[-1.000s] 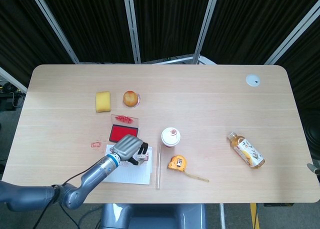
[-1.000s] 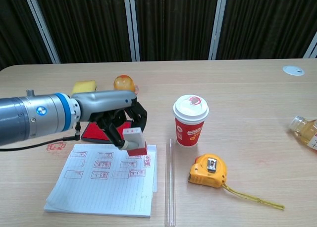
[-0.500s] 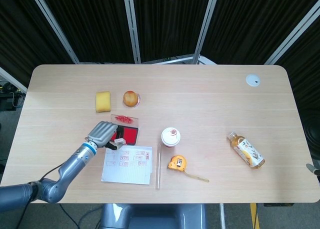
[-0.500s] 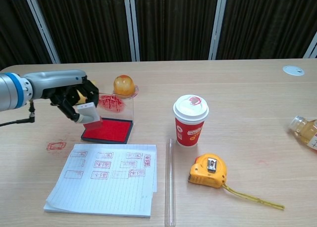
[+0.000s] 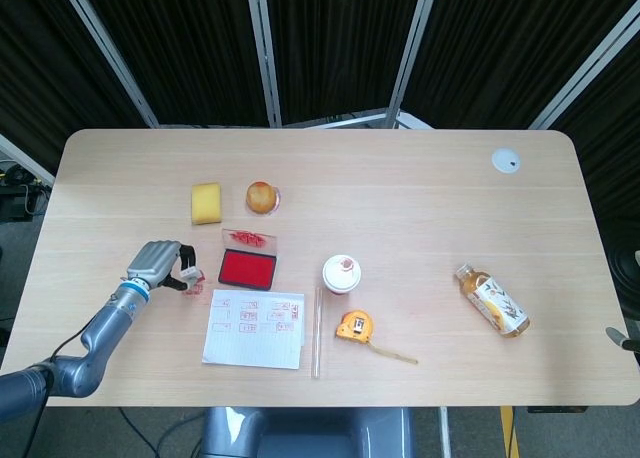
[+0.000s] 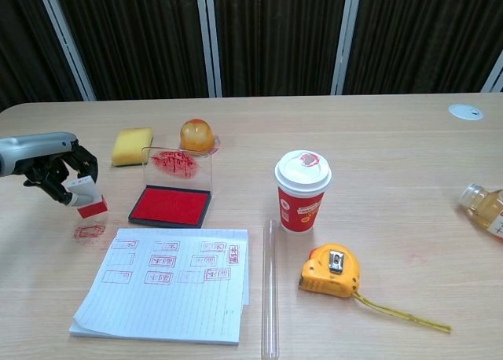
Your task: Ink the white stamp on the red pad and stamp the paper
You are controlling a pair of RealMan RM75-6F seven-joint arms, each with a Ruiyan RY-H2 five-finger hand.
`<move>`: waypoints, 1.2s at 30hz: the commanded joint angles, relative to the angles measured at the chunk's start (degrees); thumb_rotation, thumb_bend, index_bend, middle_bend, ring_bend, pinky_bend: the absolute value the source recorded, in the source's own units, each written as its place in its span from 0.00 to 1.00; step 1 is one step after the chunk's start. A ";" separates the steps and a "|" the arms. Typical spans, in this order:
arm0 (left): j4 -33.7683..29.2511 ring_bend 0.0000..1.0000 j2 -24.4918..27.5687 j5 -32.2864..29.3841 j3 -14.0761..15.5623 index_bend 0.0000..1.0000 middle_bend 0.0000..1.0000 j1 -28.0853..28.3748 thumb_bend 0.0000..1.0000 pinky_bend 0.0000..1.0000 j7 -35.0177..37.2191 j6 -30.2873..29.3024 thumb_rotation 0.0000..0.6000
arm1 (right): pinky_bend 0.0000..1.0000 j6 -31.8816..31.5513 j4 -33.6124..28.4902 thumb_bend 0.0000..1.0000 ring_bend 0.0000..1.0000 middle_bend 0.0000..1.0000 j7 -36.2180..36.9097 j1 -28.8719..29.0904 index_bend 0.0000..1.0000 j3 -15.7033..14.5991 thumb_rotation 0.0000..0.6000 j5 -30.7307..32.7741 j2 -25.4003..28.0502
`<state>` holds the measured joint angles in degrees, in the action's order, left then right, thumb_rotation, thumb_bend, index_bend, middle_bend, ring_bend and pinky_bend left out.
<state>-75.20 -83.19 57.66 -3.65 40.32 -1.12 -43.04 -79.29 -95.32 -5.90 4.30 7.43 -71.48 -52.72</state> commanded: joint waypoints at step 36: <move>3.78 0.80 -2.87 3.25 -0.14 0.28 0.23 -2.39 0.23 0.85 -2.67 0.62 1.00 | 0.00 0.21 0.34 0.00 0.00 0.00 0.42 0.01 0.00 -0.01 1.00 0.21 0.11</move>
<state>-71.26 -86.22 60.86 -3.77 38.01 -3.63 -42.27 -79.07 -94.98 -5.48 4.31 7.43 -71.27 -52.61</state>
